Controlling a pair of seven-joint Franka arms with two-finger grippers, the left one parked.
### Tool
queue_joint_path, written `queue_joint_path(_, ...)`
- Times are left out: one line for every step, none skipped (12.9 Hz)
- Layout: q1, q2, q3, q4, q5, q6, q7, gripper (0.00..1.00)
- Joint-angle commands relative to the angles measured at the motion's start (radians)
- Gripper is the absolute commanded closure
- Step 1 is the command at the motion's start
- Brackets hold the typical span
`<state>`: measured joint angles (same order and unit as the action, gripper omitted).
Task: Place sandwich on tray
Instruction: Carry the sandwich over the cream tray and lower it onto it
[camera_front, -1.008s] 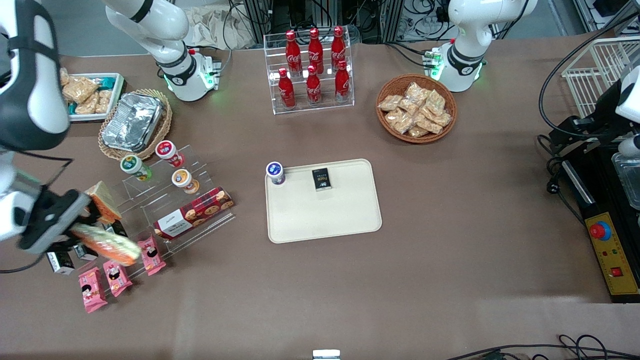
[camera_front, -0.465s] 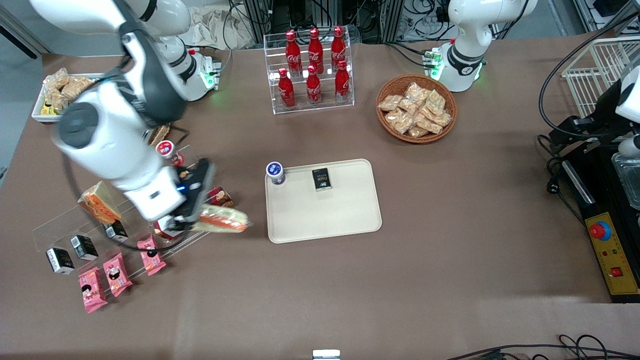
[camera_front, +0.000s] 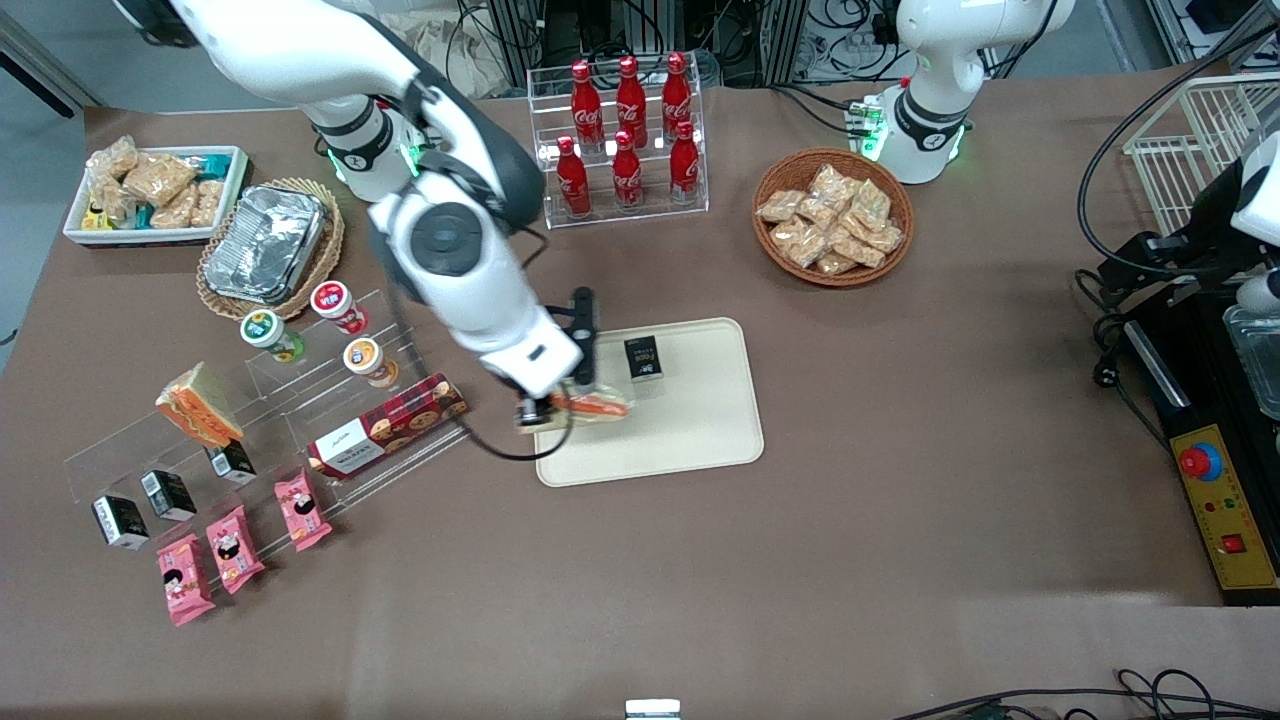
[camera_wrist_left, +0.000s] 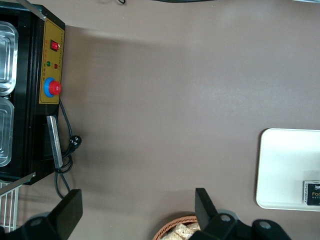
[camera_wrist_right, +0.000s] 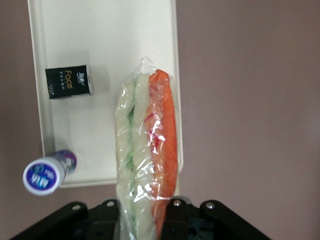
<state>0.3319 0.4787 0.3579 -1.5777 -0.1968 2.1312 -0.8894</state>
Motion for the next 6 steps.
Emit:
queue_joint_path(0.089,0.13,-0.01,0.025,-0.079,0.155,0.023,0.89)
queue_joint_path(0.11,0.165,-0.026,0.027,-0.101,0.189,0.055,0.89)
queue_joint_path(0.128,0.193,-0.042,0.027,-0.134,0.228,0.097,0.89)
queue_joint_path(0.139,0.221,-0.047,0.027,-0.163,0.274,0.122,0.89)
queue_joint_path(0.139,0.251,-0.047,0.027,-0.185,0.324,0.13,0.89)
queue_joint_path(0.139,0.271,-0.06,0.027,-0.196,0.36,0.13,0.89)
